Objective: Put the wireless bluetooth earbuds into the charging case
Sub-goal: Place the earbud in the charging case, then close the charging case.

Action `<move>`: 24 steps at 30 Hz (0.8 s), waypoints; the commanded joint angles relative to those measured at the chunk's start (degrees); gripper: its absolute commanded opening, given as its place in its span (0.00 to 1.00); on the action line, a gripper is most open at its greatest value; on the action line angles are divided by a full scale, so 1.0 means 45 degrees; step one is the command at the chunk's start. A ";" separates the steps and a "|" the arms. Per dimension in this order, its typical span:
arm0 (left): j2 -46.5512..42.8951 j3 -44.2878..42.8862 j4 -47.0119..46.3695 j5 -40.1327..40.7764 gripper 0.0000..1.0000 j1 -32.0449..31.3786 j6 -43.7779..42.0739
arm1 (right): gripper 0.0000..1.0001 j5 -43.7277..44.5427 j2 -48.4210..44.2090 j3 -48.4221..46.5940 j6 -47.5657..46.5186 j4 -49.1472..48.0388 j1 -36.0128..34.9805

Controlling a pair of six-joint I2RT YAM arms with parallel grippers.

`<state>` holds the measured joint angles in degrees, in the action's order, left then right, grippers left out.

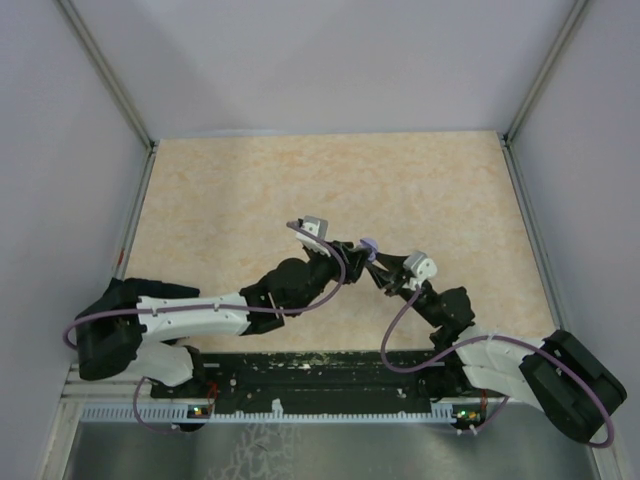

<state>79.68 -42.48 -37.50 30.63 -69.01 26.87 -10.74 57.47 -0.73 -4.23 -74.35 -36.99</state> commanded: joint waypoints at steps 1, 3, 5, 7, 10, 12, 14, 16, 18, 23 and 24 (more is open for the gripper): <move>-0.0843 0.0094 0.0133 0.0212 0.58 -0.0049 -0.0487 | 0.00 0.0038 -0.0087 -0.0103 0.0222 -0.1057 0.0014; -0.1216 0.0099 0.0452 0.0147 0.62 -0.0054 -0.0707 | 0.00 -0.0025 -0.0059 -0.0112 0.0220 -0.1042 0.0017; -0.1566 -0.0013 0.0943 0.0007 0.65 -0.0026 -0.0998 | 0.00 -0.0119 -0.0053 -0.0130 0.0233 -0.1027 0.0017; -0.1878 -0.0195 0.1593 -0.0562 0.69 0.0132 -0.1239 | 0.00 -0.0272 -0.0039 -0.0170 0.0220 -0.0990 0.0018; -0.2098 -0.0758 0.2862 -0.2970 0.71 0.0811 -0.1282 | 0.00 -0.0573 -0.0040 -0.0223 0.0217 -0.0907 0.0017; -0.2089 -0.1247 0.3675 -0.4876 0.73 0.1446 -0.1107 | 0.00 -0.0760 -0.0037 -0.0247 0.0193 -0.0910 0.0007; -0.2001 -0.1620 0.4341 -0.6580 0.74 0.2138 -0.0915 | 0.00 -0.1001 -0.0038 -0.0214 0.0181 -0.1046 0.0007; -0.1915 -0.1928 0.4875 -0.8245 0.76 0.2667 -0.0746 | 0.00 -0.1459 -0.0038 -0.0208 0.0185 -0.1255 0.0008; -0.1928 -0.2042 0.5163 -0.9122 0.76 0.3057 -0.0610 | 0.00 -0.1786 -0.0037 -0.0208 0.0213 -0.1381 0.0012; -0.1878 -0.2441 0.6149 -1.0574 0.78 0.3666 -0.0571 | 0.00 -0.2689 0.0071 -0.0250 0.0393 -0.1753 0.0018; -0.1822 -0.2526 0.6324 -1.0879 0.79 0.3748 -0.0590 | 0.00 -0.2852 0.0128 -0.0248 0.0469 -0.1927 0.0018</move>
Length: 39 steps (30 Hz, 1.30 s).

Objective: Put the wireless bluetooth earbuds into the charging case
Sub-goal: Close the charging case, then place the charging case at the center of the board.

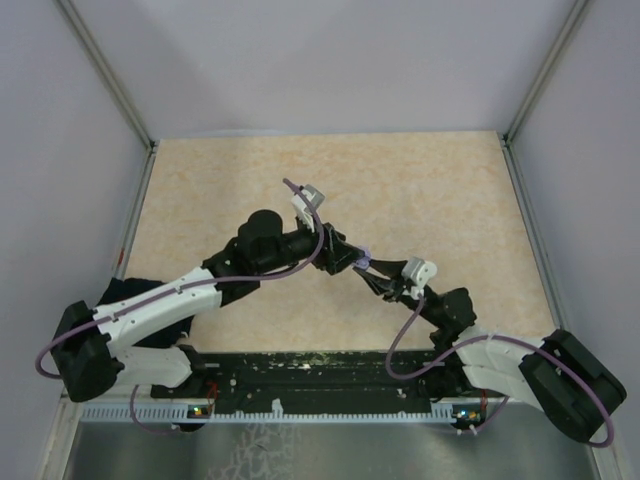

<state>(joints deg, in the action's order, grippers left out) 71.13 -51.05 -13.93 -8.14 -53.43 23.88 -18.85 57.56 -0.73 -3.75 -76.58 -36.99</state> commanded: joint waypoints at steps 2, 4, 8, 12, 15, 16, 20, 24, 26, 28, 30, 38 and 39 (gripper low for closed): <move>0.0198 -0.0750 0.1314 -0.2735 0.79 0.0372 0.0034 | 0.00 -0.1331 0.0217 -0.0250 0.0448 -0.1636 0.0016; 0.0316 -0.0818 0.1436 -0.3080 0.79 0.0442 0.0026 | 0.00 -0.1610 0.0286 -0.0300 0.0507 -0.1669 0.0017; 0.0586 -0.0909 0.1469 -0.4016 0.78 0.0614 0.0117 | 0.00 -0.2135 0.0419 -0.0401 0.0632 -0.1740 0.0015; 0.0801 -0.0999 0.1483 -0.4567 0.74 0.0662 0.0145 | 0.00 -0.2342 0.0535 -0.0423 0.0727 -0.1866 0.0011; 0.0809 -0.0985 0.1395 -0.4980 0.70 0.0667 0.0143 | 0.00 -0.2371 0.0567 -0.0438 0.0750 -0.1894 0.0015; 0.0769 -0.0971 0.1365 -0.5077 0.69 0.0677 0.0153 | 0.00 -0.2356 0.0568 -0.0442 0.0754 -0.1863 0.0007; 0.0522 -0.0805 0.0977 -0.5502 0.66 0.0727 0.0121 | 0.00 -0.2374 0.0698 -0.0520 0.0773 -0.1733 0.0003; 0.0210 -0.0592 0.0644 -0.5837 0.63 0.0779 0.0144 | 0.00 -0.2423 0.0871 -0.0569 0.0822 -0.1738 0.0013; 0.0067 -0.0473 0.0443 -0.6006 0.62 0.0835 0.0125 | 0.00 -0.2461 0.0946 -0.0598 0.0833 -0.1716 0.0015; -0.0065 -0.0366 0.0238 -0.6167 0.62 0.0865 0.0095 | 0.00 -0.2494 0.0989 -0.0628 0.0862 -0.1697 0.0013; -0.0194 -0.0293 0.0173 -0.6205 0.62 0.0904 0.0036 | 0.00 -0.2526 0.1049 -0.0671 0.0872 -0.1630 0.0008; -0.0697 -0.0189 0.0705 -0.5533 0.63 0.1241 -0.0197 | 0.00 -0.2497 0.1191 -0.0902 0.1010 -0.1025 0.0017; -0.0806 -0.0232 0.1144 -0.5161 0.64 0.1340 -0.0222 | 0.00 -0.2344 0.1222 -0.0988 0.1065 -0.0839 0.0018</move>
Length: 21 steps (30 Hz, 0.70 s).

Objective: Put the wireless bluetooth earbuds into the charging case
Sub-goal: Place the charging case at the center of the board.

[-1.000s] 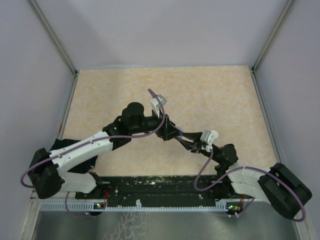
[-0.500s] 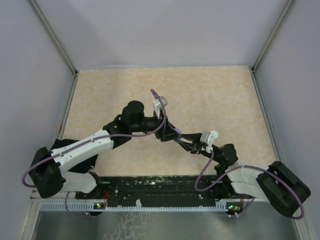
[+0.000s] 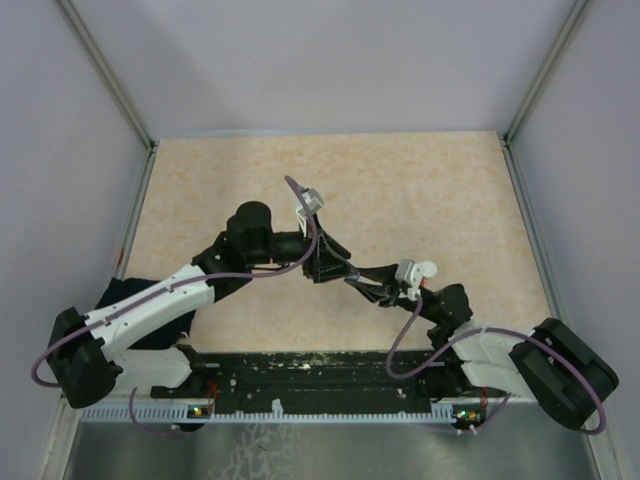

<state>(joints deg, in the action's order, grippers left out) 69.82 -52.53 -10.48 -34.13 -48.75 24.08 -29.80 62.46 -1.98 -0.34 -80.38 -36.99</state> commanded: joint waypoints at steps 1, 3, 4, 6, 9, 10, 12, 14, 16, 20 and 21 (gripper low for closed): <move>-0.0645 0.0054 0.0754 0.1049 0.65 0.0433 -0.0281 | 0.00 0.0230 0.0141 -0.0778 0.0356 0.0254 0.0018; -0.0948 -0.0132 0.1785 0.2205 0.66 0.0677 -0.0511 | 0.00 0.0513 0.0146 -0.1018 0.0483 0.0968 0.0016; -0.1105 -0.0258 0.2376 0.2803 0.67 0.0790 -0.0631 | 0.00 0.0578 0.0140 -0.1176 0.0512 0.1724 0.0017; -0.1427 -0.0503 0.3576 0.4234 0.68 0.0970 -0.0924 | 0.00 0.0708 0.0233 -0.1506 0.0762 0.2730 0.0017; -0.1924 -0.0796 0.5171 0.6303 0.71 0.1132 -0.1431 | 0.00 0.0990 0.0369 -0.1887 0.1565 0.3670 0.0052; -0.2093 -0.0869 0.5636 0.6951 0.72 0.1171 -0.1601 | 0.00 0.1163 0.0293 -0.2070 0.1895 0.4264 0.0071; -0.2453 -0.0923 0.6439 0.8277 0.74 0.1236 -0.2044 | 0.00 0.1542 0.0046 -0.2626 0.2376 0.6146 0.0112; -0.2773 -0.0849 0.7084 0.9416 0.76 0.1290 -0.2404 | 0.00 0.2103 -0.0188 -0.3229 0.2679 0.8261 0.0144; -0.3171 -0.0540 0.7412 1.0339 0.79 0.1354 -0.2816 | 0.00 0.2633 -0.0379 -0.3634 0.3150 0.9903 0.0228; -0.3751 0.0253 0.7446 1.1607 0.84 0.1472 -0.3299 | 0.00 0.2938 -0.0462 -0.3994 0.4536 1.2262 0.0799; -0.3867 0.0398 0.7446 1.1791 0.85 0.1495 -0.3333 | 0.00 0.2903 -0.0420 -0.4055 0.4857 1.2719 0.1053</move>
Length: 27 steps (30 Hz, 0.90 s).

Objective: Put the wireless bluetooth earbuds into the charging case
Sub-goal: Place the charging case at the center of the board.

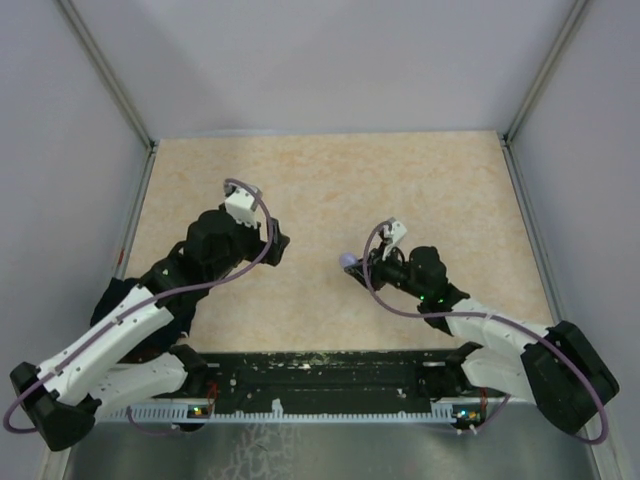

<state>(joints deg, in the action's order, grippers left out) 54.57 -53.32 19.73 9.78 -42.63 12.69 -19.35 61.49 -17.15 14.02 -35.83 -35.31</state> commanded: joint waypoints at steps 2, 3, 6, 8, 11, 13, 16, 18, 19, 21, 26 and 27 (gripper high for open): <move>-0.0740 0.0830 0.0691 0.2375 0.87 0.0184 -0.0846 | 0.00 0.0460 -0.0160 -0.0789 0.2329 0.3652 0.1293; -0.0883 0.0962 0.0636 0.2528 0.88 0.0222 -0.0864 | 0.00 0.0398 -0.0178 -0.0832 0.2579 0.3975 0.1605; -0.1351 0.1308 0.0449 0.2710 0.92 0.0471 -0.0894 | 0.00 0.0117 -0.0278 -0.0759 0.2998 0.4385 0.2684; -0.1734 0.1584 0.0431 0.2901 0.97 0.0834 -0.0905 | 0.00 -0.0107 -0.0306 -0.0670 0.3023 0.4533 0.3621; -0.2127 0.1874 0.0388 0.2767 1.00 0.1317 -0.0789 | 0.00 -0.0305 -0.0173 -0.0801 0.3192 0.5086 0.4778; -0.2421 0.2143 0.0302 0.2407 1.00 0.1723 -0.0788 | 0.00 -0.0368 -0.0022 -0.0902 0.3368 0.5395 0.5691; -0.2803 0.2436 0.0137 0.1817 1.00 0.2382 -0.0689 | 0.00 -0.0037 0.0385 -0.1252 0.3356 0.5963 0.6297; -0.3031 0.2553 -0.0042 0.1324 1.00 0.2835 -0.0627 | 0.00 0.0242 0.0777 -0.1554 0.3198 0.6476 0.6473; -0.3108 0.2599 -0.0105 0.1130 1.00 0.3043 -0.0583 | 0.00 0.0407 0.0965 -0.1692 0.3108 0.6630 0.6508; -0.3267 0.2705 -0.0242 0.0845 1.00 0.3410 -0.0509 | 0.04 0.0713 0.1313 -0.1904 0.3033 0.6809 0.6536; -0.3602 0.2996 -0.0568 0.0064 1.00 0.4035 -0.0307 | 0.15 0.0987 0.2267 -0.2369 0.2824 0.7062 0.6587; -0.3651 0.3018 -0.0589 -0.0043 1.00 0.4116 -0.0288 | 0.17 0.1048 0.2507 -0.2480 0.2707 0.7133 0.6601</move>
<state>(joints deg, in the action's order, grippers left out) 39.51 -40.49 19.92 13.50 -25.56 10.44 -16.43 70.26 -24.71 27.92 -4.54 -6.17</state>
